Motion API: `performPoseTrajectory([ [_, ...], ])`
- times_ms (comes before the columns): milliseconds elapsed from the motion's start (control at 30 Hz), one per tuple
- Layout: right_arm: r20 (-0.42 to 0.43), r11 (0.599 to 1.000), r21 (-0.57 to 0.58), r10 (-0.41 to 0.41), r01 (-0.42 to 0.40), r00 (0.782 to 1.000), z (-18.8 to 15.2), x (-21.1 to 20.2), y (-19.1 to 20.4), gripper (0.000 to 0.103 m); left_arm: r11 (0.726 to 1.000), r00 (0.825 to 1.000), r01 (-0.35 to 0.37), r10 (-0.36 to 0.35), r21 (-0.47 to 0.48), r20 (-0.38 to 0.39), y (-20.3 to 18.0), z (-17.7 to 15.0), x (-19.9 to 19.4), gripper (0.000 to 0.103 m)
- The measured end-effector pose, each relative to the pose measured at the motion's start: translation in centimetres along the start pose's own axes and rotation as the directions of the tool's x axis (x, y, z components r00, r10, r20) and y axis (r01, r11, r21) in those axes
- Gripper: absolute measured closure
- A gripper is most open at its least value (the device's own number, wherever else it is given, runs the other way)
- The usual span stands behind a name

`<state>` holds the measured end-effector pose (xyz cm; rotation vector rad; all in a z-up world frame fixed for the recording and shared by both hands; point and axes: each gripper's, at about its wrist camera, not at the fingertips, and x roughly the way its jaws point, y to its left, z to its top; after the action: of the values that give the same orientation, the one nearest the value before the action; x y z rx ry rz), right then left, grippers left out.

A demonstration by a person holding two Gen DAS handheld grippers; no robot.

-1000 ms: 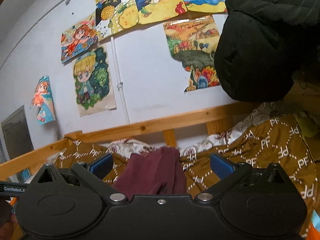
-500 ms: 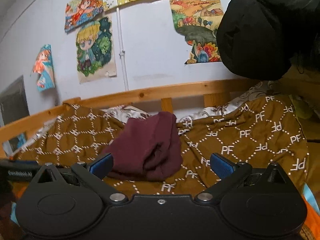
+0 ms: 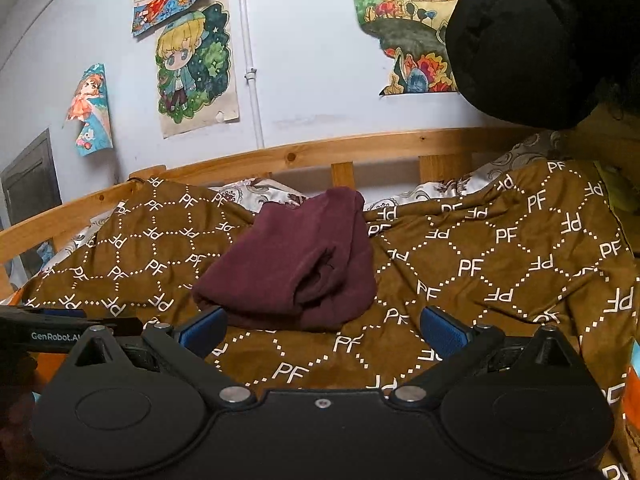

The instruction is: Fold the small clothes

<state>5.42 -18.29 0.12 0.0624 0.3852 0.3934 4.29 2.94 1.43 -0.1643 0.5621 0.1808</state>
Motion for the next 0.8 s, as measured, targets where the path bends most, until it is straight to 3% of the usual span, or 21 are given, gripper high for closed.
performPoseTrajectory([
  [800, -0.005, 1.000, 0.011, -0.012, 0.012, 1.000, 0.09, -0.11, -0.21, 0.000, 1.000, 1.000, 0.007, -0.008, -0.020, -0.026, -0.06, -0.14, -0.02, 0.001],
])
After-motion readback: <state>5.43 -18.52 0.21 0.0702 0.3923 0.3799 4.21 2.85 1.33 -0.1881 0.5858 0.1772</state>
